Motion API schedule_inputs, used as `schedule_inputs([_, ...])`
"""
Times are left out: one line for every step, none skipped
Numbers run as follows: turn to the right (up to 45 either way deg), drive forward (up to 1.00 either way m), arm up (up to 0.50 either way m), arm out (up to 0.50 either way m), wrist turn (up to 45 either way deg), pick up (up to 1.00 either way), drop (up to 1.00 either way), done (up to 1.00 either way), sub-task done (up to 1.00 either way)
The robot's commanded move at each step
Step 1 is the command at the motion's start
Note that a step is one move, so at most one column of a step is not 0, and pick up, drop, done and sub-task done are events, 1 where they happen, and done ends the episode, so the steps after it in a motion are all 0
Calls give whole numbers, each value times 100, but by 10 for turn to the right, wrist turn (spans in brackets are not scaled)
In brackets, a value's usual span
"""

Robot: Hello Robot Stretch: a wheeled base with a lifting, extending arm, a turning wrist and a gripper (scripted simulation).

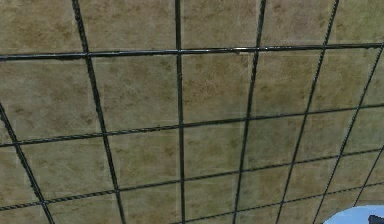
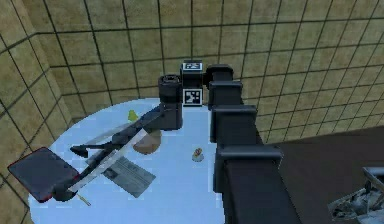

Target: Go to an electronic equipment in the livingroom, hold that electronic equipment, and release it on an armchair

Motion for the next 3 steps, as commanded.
schedule_inputs([0, 0, 0, 0, -270, 0, 0, 0, 0])
schedule_inputs([0, 0, 0, -20, 0, 0, 0, 0, 0])
schedule_inputs([-450, 0, 0, 0, 0, 0, 0, 0, 0])
